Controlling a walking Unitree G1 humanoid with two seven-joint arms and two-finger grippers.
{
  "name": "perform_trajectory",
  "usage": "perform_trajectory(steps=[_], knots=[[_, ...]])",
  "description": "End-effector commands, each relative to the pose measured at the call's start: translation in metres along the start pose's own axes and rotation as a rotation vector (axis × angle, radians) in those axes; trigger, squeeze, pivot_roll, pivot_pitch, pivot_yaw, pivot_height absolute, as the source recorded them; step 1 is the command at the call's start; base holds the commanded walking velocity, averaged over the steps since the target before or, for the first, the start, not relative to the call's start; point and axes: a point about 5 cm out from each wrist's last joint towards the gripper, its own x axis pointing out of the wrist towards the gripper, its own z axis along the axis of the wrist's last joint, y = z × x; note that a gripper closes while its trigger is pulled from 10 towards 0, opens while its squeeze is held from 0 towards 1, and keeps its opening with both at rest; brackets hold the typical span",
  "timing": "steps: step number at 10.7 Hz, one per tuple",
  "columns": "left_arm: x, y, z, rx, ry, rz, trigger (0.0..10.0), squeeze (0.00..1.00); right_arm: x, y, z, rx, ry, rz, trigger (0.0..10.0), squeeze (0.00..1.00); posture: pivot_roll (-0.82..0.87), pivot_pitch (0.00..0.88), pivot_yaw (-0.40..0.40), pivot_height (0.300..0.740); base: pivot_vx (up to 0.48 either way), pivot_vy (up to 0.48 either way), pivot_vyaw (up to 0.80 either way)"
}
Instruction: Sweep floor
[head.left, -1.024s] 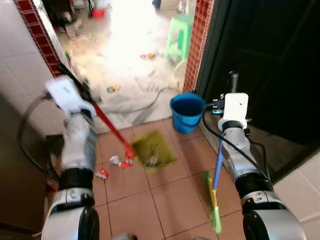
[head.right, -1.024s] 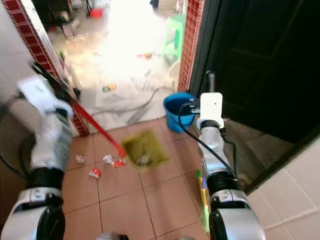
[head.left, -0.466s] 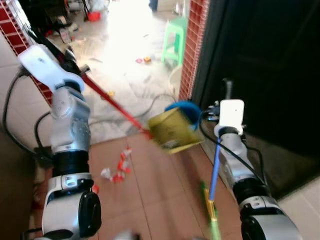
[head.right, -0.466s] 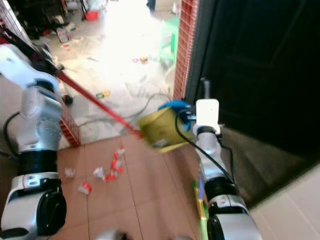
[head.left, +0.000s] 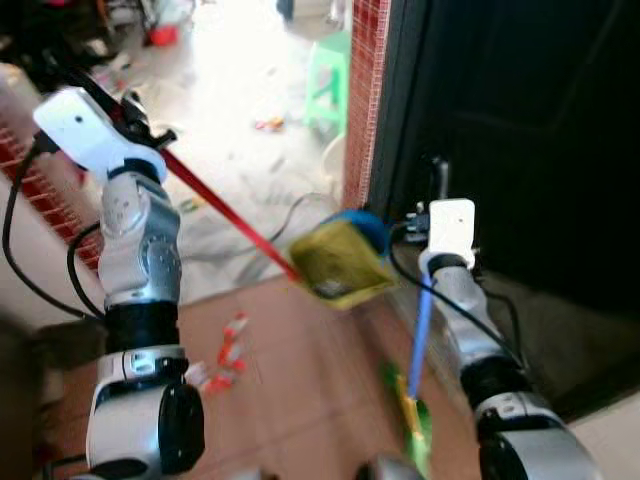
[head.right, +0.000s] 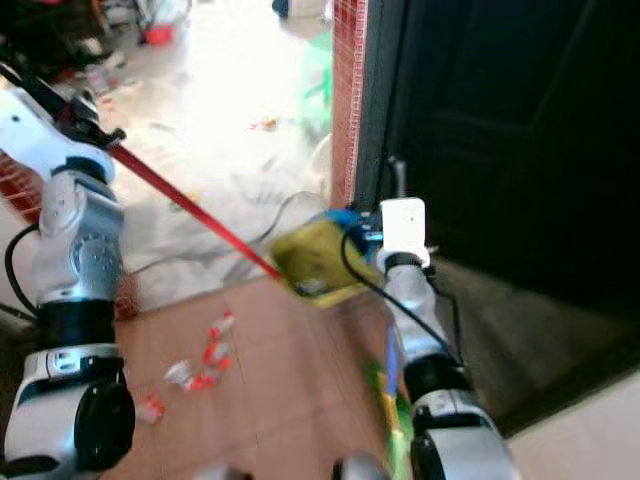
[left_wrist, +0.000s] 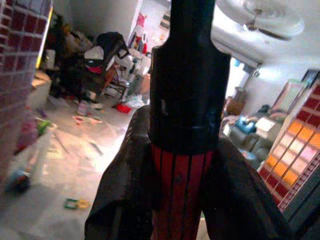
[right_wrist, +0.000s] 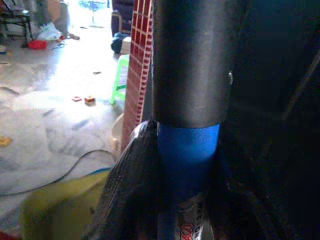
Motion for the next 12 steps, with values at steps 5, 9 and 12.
perform_trajectory(steps=[5, 9, 12], knots=[[0.006, -0.008, 0.029, 0.030, -0.146, -0.022, 10.0, 0.00, 0.004, 0.010, 0.016, 0.010, -0.060, 0.031, 10.0, 0.00, -0.07, 0.000, 0.047, 0.740, 0.480, 0.000, 0.00], [0.005, -0.011, 0.032, 0.121, -0.191, -0.046, 10.0, 0.00, 0.003, 0.011, 0.014, 0.009, -0.056, 0.038, 10.0, 0.00, -0.07, 0.000, 0.046, 0.740, 0.474, 0.000, 0.00], [0.003, -0.017, 0.027, 0.127, -0.184, -0.071, 10.0, 0.00, 0.003, 0.015, 0.018, 0.021, -0.064, 0.054, 10.0, 0.00, -0.07, 0.000, 0.044, 0.740, 0.456, 0.000, 0.00]])
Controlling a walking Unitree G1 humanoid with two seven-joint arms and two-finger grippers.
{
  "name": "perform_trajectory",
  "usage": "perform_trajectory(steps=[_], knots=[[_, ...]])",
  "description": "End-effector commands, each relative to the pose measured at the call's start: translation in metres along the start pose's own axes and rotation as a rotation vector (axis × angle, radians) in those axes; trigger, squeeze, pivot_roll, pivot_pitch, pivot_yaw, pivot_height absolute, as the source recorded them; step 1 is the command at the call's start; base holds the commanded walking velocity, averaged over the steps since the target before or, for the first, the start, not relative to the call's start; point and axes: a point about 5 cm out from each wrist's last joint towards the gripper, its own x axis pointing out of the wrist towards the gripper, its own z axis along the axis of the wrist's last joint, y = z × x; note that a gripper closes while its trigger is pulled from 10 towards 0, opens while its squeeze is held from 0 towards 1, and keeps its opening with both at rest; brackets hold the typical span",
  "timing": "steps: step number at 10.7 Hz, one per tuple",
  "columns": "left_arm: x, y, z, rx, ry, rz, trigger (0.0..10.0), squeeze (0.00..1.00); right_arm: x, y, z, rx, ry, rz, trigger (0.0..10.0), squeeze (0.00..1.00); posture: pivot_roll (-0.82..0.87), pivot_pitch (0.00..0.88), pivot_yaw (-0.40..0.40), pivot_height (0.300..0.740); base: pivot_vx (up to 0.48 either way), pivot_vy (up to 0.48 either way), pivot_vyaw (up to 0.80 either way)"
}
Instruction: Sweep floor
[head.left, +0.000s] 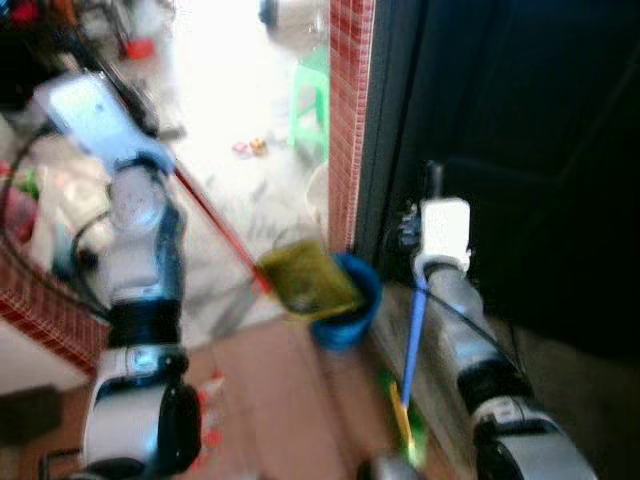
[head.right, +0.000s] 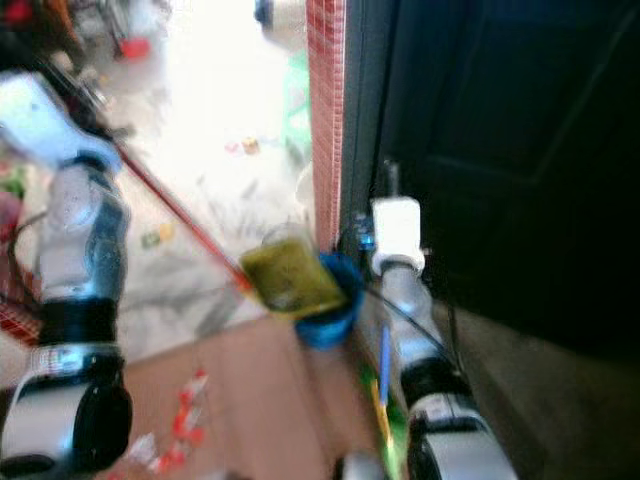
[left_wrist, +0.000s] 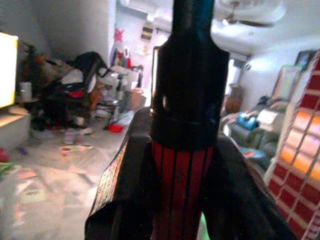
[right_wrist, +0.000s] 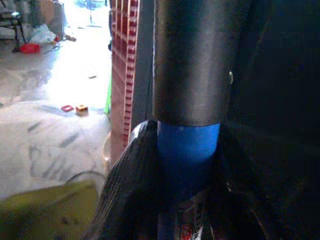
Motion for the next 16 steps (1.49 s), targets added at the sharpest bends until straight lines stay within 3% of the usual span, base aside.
perform_trajectory(steps=[1, 3, 4, 9, 10, 11, 12, 16], knots=[[0.005, 0.002, 0.023, -0.028, -0.107, 0.003, 10.0, 0.00, 0.005, 0.008, 0.015, -0.010, -0.060, 0.031, 10.0, 0.00, -0.07, 0.000, 0.044, 0.740, 0.458, 0.000, 0.00], [0.005, 0.002, 0.021, 0.030, -0.108, -0.001, 10.0, 0.00, 0.005, 0.006, 0.016, -0.010, -0.064, 0.031, 10.0, 0.00, -0.07, 0.000, 0.046, 0.740, 0.459, 0.000, 0.00], [0.006, 0.001, 0.025, 0.117, -0.147, -0.003, 10.0, 0.00, 0.005, 0.006, 0.016, -0.010, -0.066, 0.033, 10.0, 0.00, -0.07, 0.000, 0.047, 0.740, 0.000, 0.000, 0.00], [-0.003, -0.020, 0.017, 0.230, -0.200, -0.112, 10.0, 0.00, 0.002, 0.008, 0.013, -0.008, -0.057, 0.046, 10.0, 0.00, -0.08, 0.000, 0.049, 0.740, 0.000, 0.000, 0.00], [-0.006, -0.023, 0.015, 0.317, -0.232, -0.141, 10.0, 0.00, 0.002, 0.007, 0.013, -0.007, -0.051, 0.047, 10.0, 0.00, -0.08, 0.000, 0.050, 0.740, 0.000, 0.000, 0.00], [-0.007, -0.028, 0.009, 0.282, -0.207, -0.170, 10.0, 0.00, 0.002, 0.009, 0.012, -0.002, -0.050, 0.049, 10.0, 0.00, -0.08, 0.000, 0.052, 0.740, 0.000, 0.000, 0.00], [-0.008, -0.032, 0.007, 0.297, -0.210, -0.193, 10.0, 0.00, 0.001, 0.010, 0.012, -0.001, -0.049, 0.051, 10.0, 0.00, -0.08, 0.000, 0.052, 0.740, 0.000, 0.000, 0.00], [-0.029, -0.062, -0.015, 0.272, -0.168, -0.346, 10.0, 0.00, 0.001, 0.014, 0.014, 0.024, -0.052, 0.061, 10.0, 0.00, -0.07, 0.000, 0.055, 0.740, 0.000, 0.000, 0.00]])
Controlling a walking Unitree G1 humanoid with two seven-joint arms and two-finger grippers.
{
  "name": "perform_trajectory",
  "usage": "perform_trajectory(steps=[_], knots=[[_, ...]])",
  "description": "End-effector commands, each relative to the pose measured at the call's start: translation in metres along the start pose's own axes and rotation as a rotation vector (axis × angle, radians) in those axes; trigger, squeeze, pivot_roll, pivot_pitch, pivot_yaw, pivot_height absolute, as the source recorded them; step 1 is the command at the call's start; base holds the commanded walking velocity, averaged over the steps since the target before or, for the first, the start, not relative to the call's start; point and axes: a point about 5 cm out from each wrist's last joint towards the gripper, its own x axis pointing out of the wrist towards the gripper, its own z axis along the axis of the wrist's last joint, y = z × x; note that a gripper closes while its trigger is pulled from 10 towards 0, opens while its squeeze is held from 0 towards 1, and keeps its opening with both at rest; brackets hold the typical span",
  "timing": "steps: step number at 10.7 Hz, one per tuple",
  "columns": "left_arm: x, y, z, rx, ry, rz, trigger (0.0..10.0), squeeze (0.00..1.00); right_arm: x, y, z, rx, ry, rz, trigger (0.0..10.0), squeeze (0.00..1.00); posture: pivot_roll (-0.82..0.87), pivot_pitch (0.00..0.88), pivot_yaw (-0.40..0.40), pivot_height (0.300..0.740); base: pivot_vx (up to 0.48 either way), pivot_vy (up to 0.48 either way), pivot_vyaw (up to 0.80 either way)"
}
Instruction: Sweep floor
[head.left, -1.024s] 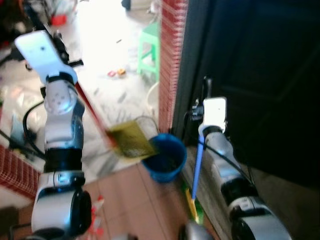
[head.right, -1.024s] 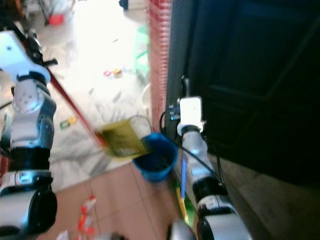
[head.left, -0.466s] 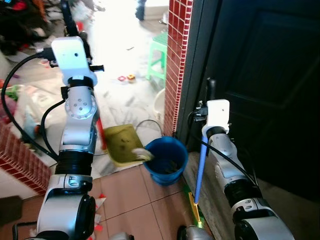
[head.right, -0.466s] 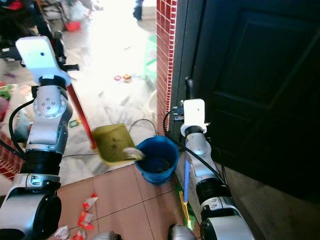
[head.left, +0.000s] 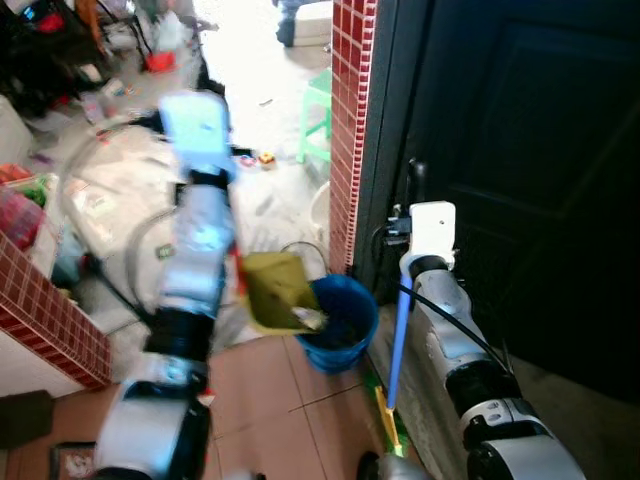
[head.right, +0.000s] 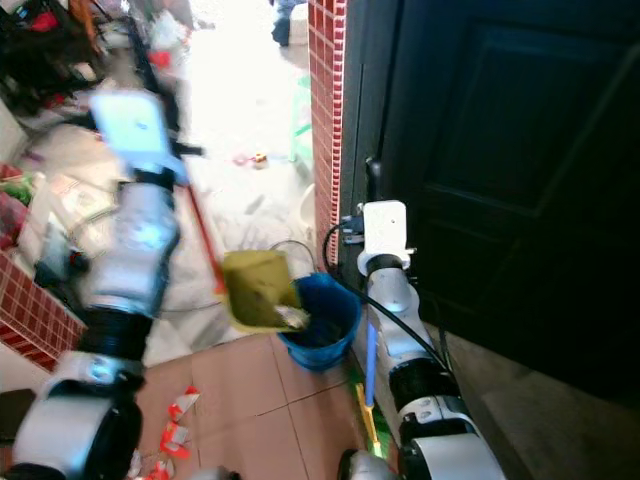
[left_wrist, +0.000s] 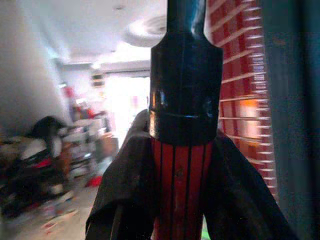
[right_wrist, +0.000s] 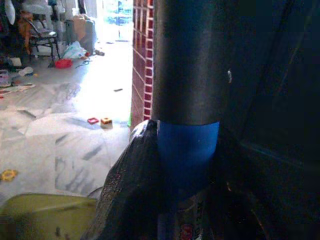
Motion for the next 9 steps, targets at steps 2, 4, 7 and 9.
perform_trajectory(steps=[2, 4, 7, 9], knots=[[-0.001, -0.024, 0.017, 0.010, -0.112, -0.254, 10.0, 0.00, 0.004, 0.000, 0.012, -0.007, -0.045, 0.004, 10.0, 0.00, -0.07, 0.000, 0.056, 0.740, 0.000, 0.000, 0.00], [-0.006, -0.040, 0.030, 0.069, -0.206, -0.424, 10.0, 0.00, 0.004, 0.002, 0.011, -0.005, -0.042, 0.007, 10.0, 0.00, -0.07, 0.000, 0.056, 0.740, 0.000, 0.000, 0.00], [0.013, -0.007, 0.061, -0.029, -0.310, -0.167, 10.0, 0.00, 0.004, 0.000, 0.010, -0.011, -0.041, 0.004, 10.0, 0.00, -0.07, 0.000, 0.053, 0.740, 0.000, 0.000, 0.00], [0.032, 0.022, 0.108, -0.081, -0.456, -0.040, 10.0, 0.00, 0.003, 0.000, 0.007, -0.013, -0.031, 0.006, 10.0, 0.00, -0.06, 0.000, 0.046, 0.740, 0.000, 0.000, 0.00]])
